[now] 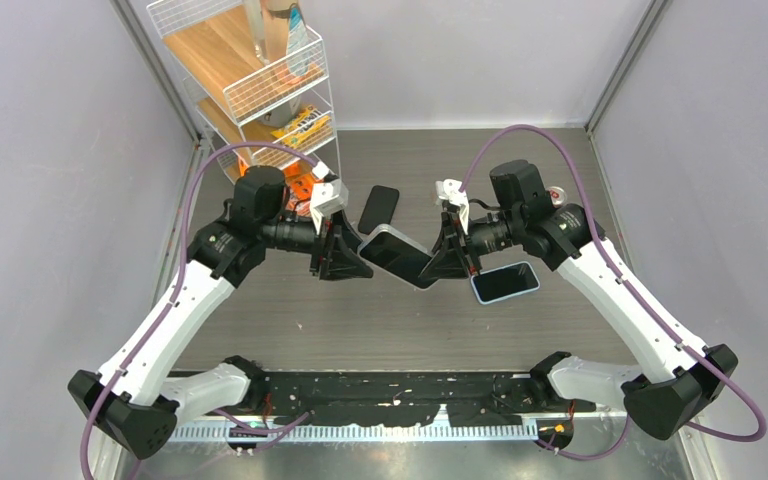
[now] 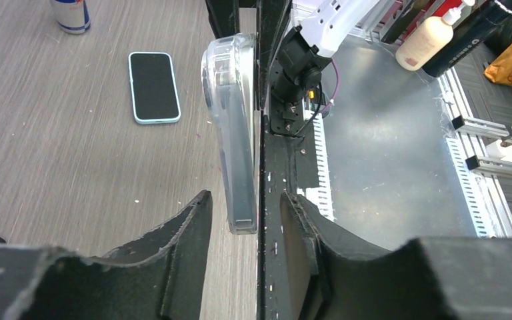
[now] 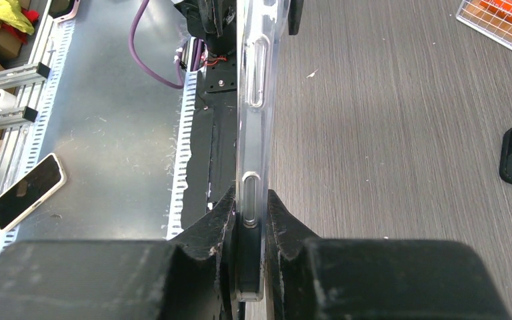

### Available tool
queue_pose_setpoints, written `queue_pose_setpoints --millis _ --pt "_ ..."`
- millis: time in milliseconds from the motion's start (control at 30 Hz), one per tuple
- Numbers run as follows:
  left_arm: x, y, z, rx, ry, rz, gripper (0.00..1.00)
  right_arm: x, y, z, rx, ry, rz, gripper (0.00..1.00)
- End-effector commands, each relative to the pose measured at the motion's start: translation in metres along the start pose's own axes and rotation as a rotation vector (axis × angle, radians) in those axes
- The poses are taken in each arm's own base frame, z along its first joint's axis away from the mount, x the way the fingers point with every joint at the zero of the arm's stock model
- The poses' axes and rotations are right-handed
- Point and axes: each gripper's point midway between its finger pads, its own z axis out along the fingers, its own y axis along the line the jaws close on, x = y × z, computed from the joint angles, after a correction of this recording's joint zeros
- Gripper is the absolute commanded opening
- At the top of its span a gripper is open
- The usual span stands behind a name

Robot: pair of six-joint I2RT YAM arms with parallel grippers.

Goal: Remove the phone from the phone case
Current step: Remove the phone case from the phone.

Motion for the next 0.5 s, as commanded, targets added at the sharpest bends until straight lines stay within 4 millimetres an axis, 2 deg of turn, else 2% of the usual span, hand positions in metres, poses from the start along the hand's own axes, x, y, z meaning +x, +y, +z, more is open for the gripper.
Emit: queue_pose_setpoints --millis 0,133,233,467 --pt "-0.0146 -0.0038 0.0016 0.039 -0.047 0.024 0.43 -0.0164 0.0060 -0.0017 -0.020 -0.044 -0.075 0.05" --pt "-0.0145 -0.0035 0.0023 0.043 -0.051 0.026 0.35 -0.0152 0.0062 -0.0010 -0.022 -0.044 -0.074 0.05" --pt "-0.0134 -0.0030 0.0029 0.047 -0.050 0.028 0.25 -0.0159 0.0058 -0.0011 -0.022 -0.045 -0.074 0.05" --pt "-0.0063 -0.0031 0.0034 0.059 -0.031 0.032 0.27 -0.0155 0.0056 -0.0009 -0.022 -0.044 -0.072 0.05"
